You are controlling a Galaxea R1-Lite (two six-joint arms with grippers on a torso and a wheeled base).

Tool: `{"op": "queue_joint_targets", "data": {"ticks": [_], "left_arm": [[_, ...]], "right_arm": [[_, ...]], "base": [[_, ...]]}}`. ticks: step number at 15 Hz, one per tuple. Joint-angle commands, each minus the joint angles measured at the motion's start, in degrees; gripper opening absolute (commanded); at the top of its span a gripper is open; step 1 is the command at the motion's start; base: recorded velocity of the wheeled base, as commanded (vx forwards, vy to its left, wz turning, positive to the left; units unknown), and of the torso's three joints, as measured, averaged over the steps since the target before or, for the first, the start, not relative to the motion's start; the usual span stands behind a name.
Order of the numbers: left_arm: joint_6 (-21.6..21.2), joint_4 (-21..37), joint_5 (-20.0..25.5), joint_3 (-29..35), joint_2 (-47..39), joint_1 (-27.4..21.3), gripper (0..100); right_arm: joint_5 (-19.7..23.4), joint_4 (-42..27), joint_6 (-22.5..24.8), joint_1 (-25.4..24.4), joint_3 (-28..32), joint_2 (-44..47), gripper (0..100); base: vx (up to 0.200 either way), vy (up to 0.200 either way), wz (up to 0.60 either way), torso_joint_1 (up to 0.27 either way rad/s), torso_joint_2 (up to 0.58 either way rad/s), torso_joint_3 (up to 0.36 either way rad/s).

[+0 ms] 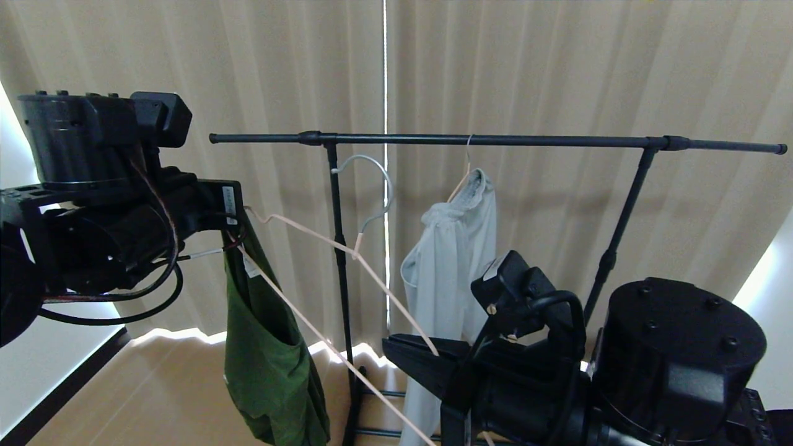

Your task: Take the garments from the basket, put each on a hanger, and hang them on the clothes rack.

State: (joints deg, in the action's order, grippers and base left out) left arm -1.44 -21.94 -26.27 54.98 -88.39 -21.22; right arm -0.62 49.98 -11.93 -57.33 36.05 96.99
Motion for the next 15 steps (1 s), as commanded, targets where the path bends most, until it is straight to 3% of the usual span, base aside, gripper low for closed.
{"op": "queue_joint_targets", "data": {"ticks": [1, 8, 15], "left_arm": [[-0.06, -0.03, -0.01, -0.05, 0.68, -0.05, 0], [-0.23, 0.32, -0.01, -0.66, 5.25, -1.98, 0], [0.12, -0.12, 0.69, -1.81, 10.08, -15.08, 0]], "right_arm": [[-0.08, 0.03, 0.07, 0.03, 0.95, 0.57, 0], [-0.78, -0.32, -0.02, 4.86, 7.19, 6.55, 0], [-0.87, -0.41, -0.11, 7.85, 11.59, 9.45, 0]], "base": [[0.000, 0.000, 0.00, 0.000, 0.00, 0.000], [0.000, 0.000, 0.00, 0.000, 0.00, 0.000], [0.000, 0.000, 0.00, 0.000, 0.00, 0.000]]}}
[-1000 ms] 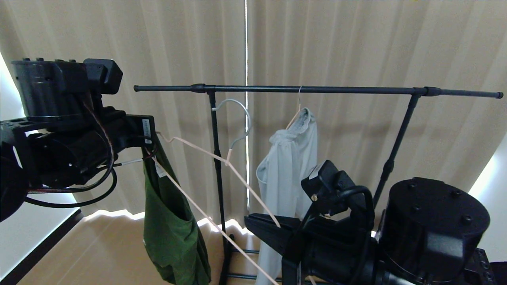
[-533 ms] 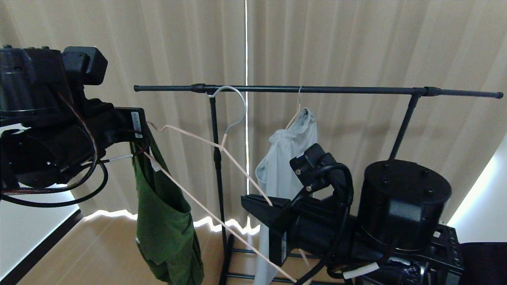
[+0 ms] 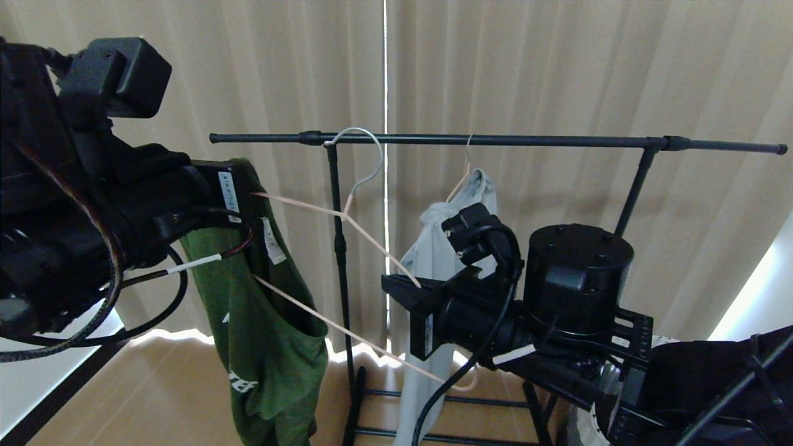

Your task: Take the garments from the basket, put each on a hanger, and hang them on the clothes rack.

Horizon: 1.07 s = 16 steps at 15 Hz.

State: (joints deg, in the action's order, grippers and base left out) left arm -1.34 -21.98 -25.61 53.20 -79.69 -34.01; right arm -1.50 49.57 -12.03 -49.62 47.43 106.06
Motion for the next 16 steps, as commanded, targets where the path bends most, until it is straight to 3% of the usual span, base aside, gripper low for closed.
{"op": "queue_joint_targets", "data": {"ticks": [1, 2, 4, 6, 7, 8, 16], "left_arm": [[0.29, -0.08, 0.12, -0.03, 1.38, -5.28, 0], [0.29, -0.08, 0.12, -0.03, 1.38, -5.28, 0], [0.90, -0.08, 0.30, -0.03, 1.03, -10.11, 0], [0.81, -0.08, 4.52, -0.99, 0.94, -11.08, 0], [0.64, -0.08, 9.97, -2.31, 1.29, -11.08, 0], [0.81, -0.08, 12.17, -2.40, 1.29, -10.99, 0], [-0.07, 0.01, 12.69, -6.53, -0.64, -10.64, 0]], "right_arm": [[0.01, 0.18, -0.01, 0.48, 0.12, 0.20, 0], [0.01, 0.18, -0.01, 0.48, 0.12, 0.20, 0], [-0.17, 0.18, -0.01, 1.19, 0.12, -0.15, 0], [-0.26, -0.17, 0.08, 2.24, 0.03, -0.85, 0], [-0.26, -0.26, 0.17, 3.03, -0.32, -1.82, 0], [-0.35, -0.44, 0.17, 3.39, -0.50, -2.96, 0], [-0.43, -2.90, 0.78, 4.88, -0.32, -8.15, 0]], "base": [[0.000, 0.000, 0.00, 0.000, 0.00, 0.000], [0.000, 0.000, 0.00, 0.000, 0.00, 0.000], [0.000, 0.000, 0.00, 0.000, 0.00, 0.000], [0.000, 0.000, 0.00, 0.000, 0.00, 0.000], [0.000, 0.000, 0.00, 0.000, 0.00, 0.000], [0.000, 0.000, 0.00, 0.000, 0.00, 0.000], [0.000, 0.000, 0.00, 0.000, 0.00, 0.000]]}}
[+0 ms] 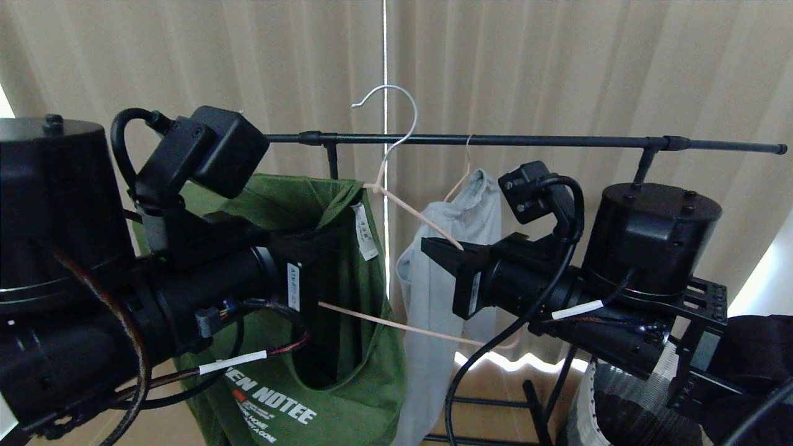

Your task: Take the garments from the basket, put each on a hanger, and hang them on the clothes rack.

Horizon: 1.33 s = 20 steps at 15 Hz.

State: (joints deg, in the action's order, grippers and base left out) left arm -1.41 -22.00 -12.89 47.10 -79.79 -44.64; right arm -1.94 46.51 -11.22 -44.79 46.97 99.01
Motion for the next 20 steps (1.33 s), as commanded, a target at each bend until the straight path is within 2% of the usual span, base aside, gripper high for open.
{"op": "queue_joint_targets", "data": {"ticks": [1, 3, 4, 8, 16, 20], "left_arm": [[0.01, 0.03, -0.03, -0.43, -0.72, -0.01, 0], [-0.17, -0.06, -0.03, -0.52, -0.72, -0.09, 0], [-0.17, -0.06, -0.03, -0.52, -0.72, -0.09, 100], [-0.96, -2.34, 0.05, -2.90, 1.30, -0.01, 100], [-7.46, -2.25, -0.03, -9.58, 8.33, 2.01, 100], [-15.29, -2.34, 0.05, -12.21, 8.95, 6.59, 100]], "right_arm": [[0.00, -0.01, -0.03, 0.14, 0.14, -1.19, 0], [-0.17, -0.45, -0.03, 0.23, 0.14, -1.28, 0], [-0.17, -0.45, -0.03, 0.49, 0.14, -1.19, 0], [-0.17, -0.54, 2.07, 3.57, -0.21, -2.42, 0], [-0.17, -0.45, 6.47, 11.13, -5.57, -6.11, 0], [-0.08, -0.01, 9.63, 14.82, -10.23, -9.01, 0]], "base": [[0.000, 0.000, 0.00, 0.000, 0.00, 0.000], [0.000, 0.000, 0.00, 0.000, 0.00, 0.000], [0.000, 0.000, 0.00, 0.000, 0.00, 0.000], [0.000, 0.000, 0.00, 0.000, 0.00, 0.000], [0.000, 0.000, 0.00, 0.000, 0.00, 0.000], [0.000, 0.000, 0.00, 0.000, 0.00, 0.000]]}}
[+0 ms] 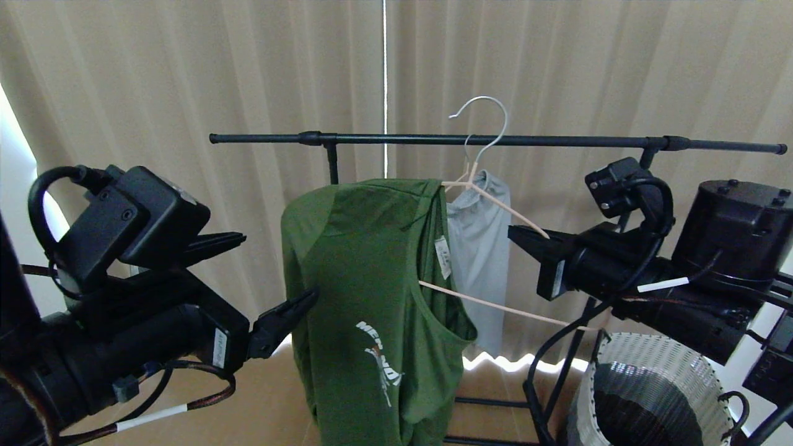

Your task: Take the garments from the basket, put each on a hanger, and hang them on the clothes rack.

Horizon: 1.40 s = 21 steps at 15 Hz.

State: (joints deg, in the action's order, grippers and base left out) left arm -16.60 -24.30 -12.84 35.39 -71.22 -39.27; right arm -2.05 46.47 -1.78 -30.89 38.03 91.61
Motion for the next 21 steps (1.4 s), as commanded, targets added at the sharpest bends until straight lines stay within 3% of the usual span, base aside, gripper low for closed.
{"op": "queue_joint_targets", "data": {"ticks": [1, 6, 9, 10, 12, 19, 21], "left_arm": [[-1.24, -0.05, 0.00, -0.15, 0.29, 1.82, 100], [-4.05, -1.46, 0.44, -0.23, -0.06, 1.82, 100], [-11.08, -4.80, 7.39, -0.41, -0.59, 4.02, 100], [-16.71, -4.80, 11.69, 0.21, -2.00, 5.78, 100], [-21.98, -4.80, 14.51, 2.40, -4.54, 6.66, 100], [-24.18, -4.97, 14.59, 7.33, -10.96, 6.75, 100], [-27.25, -4.97, 14.59, 8.73, -12.63, 7.71, 100]], "right_arm": [[0.11, 0.02, 0.64, 1.45, -2.53, -2.40, 0], [0.64, 0.11, 6.00, 2.33, -4.81, -3.11, 0], [0.99, 0.11, 7.49, 2.24, -4.46, -2.40, 0], [1.34, 0.29, 8.02, 2.06, -4.20, -1.26, 0], [3.98, 2.92, 9.16, 1.89, -4.28, -0.21, 0], [5.65, 5.21, 9.69, -3.47, -4.64, -0.12, 0], [5.65, 5.21, 9.69, -4.97, -4.55, -0.12, 0]], "base": [[0.000, 0.000, 0.00, 0.000, 0.00, 0.000], [0.000, 0.000, 0.00, 0.000, 0.00, 0.000], [0.000, 0.000, 0.00, 0.000, 0.00, 0.000], [0.000, 0.000, 0.00, 0.000, 0.00, 0.000], [0.000, 0.000, 0.00, 0.000, 0.00, 0.000], [0.000, 0.000, 0.00, 0.000, 0.00, 0.000], [0.000, 0.000, 0.00, 0.000, 0.00, 0.000]]}}
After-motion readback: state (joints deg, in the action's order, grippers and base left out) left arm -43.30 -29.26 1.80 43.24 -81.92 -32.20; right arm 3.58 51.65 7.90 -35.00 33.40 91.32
